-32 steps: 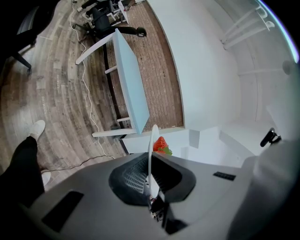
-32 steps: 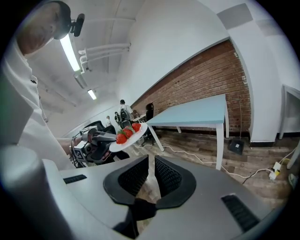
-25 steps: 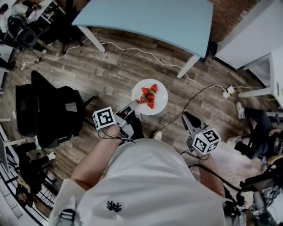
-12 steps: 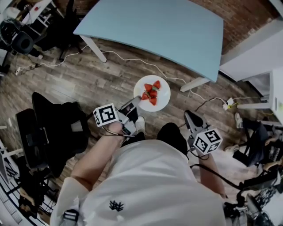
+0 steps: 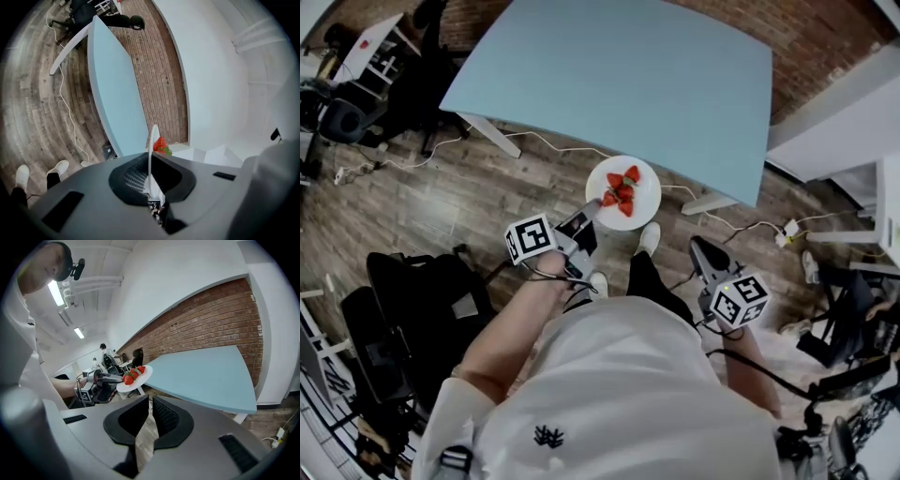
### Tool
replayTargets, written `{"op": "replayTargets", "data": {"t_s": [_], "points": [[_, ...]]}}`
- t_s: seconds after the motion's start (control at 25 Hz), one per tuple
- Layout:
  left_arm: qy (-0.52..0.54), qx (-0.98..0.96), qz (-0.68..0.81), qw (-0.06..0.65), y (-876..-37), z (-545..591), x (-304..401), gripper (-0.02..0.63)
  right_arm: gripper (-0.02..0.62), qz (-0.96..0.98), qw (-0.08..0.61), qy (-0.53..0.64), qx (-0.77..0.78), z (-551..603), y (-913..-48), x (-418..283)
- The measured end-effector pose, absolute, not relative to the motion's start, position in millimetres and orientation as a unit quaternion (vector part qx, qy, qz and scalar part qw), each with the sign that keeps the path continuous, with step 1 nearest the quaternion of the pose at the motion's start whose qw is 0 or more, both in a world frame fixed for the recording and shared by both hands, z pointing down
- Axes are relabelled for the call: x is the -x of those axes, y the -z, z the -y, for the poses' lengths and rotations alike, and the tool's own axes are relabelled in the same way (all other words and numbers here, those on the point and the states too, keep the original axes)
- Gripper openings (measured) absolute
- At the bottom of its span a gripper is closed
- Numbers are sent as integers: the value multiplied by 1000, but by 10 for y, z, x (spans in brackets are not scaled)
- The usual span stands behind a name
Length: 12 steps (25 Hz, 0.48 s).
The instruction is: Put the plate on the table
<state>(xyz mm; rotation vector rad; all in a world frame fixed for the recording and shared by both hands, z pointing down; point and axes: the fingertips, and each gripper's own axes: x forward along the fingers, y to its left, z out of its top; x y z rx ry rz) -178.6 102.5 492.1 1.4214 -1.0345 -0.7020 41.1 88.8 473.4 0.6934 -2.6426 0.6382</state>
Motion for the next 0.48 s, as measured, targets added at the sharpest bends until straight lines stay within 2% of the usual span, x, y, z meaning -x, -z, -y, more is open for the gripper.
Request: {"op": "replayTargets", "data": {"t_s": [0.48], "points": [[283,-601,465,585,-5270,1003,1677,9,28,932,164,-208,-248,1020,-4665,-844]]}}
